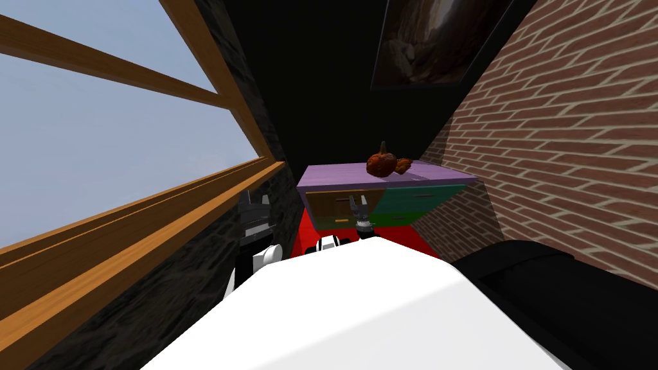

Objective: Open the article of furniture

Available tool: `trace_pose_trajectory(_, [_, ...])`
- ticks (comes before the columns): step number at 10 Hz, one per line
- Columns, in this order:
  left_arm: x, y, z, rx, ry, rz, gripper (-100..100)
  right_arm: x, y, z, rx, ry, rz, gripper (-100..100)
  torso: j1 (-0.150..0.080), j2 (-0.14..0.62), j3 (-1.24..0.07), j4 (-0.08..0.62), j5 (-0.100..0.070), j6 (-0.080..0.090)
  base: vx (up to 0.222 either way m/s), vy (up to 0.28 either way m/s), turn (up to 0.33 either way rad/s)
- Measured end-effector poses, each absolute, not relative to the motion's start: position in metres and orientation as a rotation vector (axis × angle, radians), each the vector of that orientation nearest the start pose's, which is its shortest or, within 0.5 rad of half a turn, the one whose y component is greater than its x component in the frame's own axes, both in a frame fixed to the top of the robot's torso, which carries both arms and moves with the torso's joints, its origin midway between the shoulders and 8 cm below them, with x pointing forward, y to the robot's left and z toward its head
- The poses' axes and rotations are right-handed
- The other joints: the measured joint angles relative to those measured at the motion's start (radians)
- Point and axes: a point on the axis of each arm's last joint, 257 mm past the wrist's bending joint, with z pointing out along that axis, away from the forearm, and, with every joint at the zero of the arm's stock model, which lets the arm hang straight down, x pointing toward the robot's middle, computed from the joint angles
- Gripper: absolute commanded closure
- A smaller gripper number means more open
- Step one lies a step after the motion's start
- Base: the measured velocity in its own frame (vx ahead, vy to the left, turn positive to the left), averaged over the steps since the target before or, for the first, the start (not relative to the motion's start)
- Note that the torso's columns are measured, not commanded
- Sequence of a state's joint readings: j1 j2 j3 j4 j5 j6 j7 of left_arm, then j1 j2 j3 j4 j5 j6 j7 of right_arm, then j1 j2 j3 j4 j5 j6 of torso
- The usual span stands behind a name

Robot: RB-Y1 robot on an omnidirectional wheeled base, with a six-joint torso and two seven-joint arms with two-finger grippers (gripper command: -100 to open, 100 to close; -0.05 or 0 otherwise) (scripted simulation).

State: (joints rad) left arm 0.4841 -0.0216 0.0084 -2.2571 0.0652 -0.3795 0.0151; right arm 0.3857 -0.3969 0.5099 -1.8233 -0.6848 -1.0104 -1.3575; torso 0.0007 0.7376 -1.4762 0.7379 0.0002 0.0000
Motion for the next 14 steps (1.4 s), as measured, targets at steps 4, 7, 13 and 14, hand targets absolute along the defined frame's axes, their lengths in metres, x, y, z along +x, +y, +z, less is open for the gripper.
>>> trace_pose_trajectory(4, [0.367, 0.294, -0.005, -0.824, 0.635, -1.326, 0, 0.351, -0.229, -0.141, -1.282, 0.438, -2.391, -100, -0.001, 0.0, 0.0, 0.0, 0.0, 0.0, 0.033, 0.024, 0.015])
trace_pose_trajectory(7, [0.367, 0.294, -0.005, -0.824, 0.635, -1.326, 0, 0.352, -0.235, -0.155, -1.269, 0.515, -2.301, -100, 0.0, 0.0, 0.0, 0.0, 0.0, 0.0, 0.038, 0.031, 0.04])
trace_pose_trajectory(13, [0.367, 0.294, -0.005, -0.824, 0.635, -1.326, 0, 0.354, -0.241, -0.191, -1.243, 0.696, -2.102, -100, -0.001, 0.001, 0.001, 0.0, 0.0, 0.0, 0.03, 0.031, 0.028])
trace_pose_trajectory(14, [0.367, 0.294, -0.005, -0.824, 0.635, -1.326, 0, 0.354, -0.242, -0.196, -1.234, 0.721, -2.073, -100, -0.001, 0.0, 0.0, 0.0, 0.0, 0.0, 0.027, 0.036, 0.054])
